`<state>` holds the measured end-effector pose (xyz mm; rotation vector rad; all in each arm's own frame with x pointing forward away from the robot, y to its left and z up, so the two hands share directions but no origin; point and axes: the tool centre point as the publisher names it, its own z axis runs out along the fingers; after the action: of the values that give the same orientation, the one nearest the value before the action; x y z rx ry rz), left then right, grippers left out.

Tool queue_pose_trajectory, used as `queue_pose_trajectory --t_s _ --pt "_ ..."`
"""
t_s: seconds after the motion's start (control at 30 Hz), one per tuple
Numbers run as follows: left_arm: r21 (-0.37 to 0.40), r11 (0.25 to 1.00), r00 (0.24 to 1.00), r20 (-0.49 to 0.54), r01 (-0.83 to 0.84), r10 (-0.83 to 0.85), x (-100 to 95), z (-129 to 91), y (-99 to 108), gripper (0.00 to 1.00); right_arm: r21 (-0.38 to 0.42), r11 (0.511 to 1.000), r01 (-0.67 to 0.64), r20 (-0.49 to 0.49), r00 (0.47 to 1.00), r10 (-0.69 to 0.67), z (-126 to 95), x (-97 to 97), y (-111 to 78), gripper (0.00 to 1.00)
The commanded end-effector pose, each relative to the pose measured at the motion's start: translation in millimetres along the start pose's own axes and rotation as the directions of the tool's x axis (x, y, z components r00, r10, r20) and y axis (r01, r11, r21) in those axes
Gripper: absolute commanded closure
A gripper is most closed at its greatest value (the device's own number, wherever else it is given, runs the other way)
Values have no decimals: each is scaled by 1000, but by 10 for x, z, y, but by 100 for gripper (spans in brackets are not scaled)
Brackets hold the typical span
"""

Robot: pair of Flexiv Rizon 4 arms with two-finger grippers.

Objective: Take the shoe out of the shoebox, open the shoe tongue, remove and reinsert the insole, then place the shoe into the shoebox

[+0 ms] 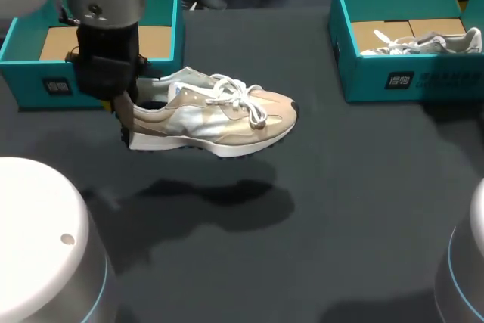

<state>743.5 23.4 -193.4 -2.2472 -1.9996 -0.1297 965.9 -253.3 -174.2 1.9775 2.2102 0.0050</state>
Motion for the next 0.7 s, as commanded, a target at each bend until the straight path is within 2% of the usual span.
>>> queue_pose_trajectory --t_s 0.03,0.2,0.27,0.53,0.7 --pt "21 1000 1000 -21 0 0 -52 -33 76 100 -1 1000 0 1 1000 0 -2 1 -6 0" --pt "21 1000 1000 -21 0 0 -52 -33 76 100 -1 1000 0 1 1000 0 -2 1 -6 0" --pt "8 1000 999 -41 4 -4 -130 50 45 100 -1 1000 0 1 1000 0 -2 1 -6 0" --pt "71 996 996 -67 59 -54 -449 414 -41 100 -1 1000 0 1 1000 0 -2 1 -6 0" --pt "75 994 994 -90 74 -68 -620 567 -93 100 -1 1000 0 1 1000 0 -2 1 -6 0"
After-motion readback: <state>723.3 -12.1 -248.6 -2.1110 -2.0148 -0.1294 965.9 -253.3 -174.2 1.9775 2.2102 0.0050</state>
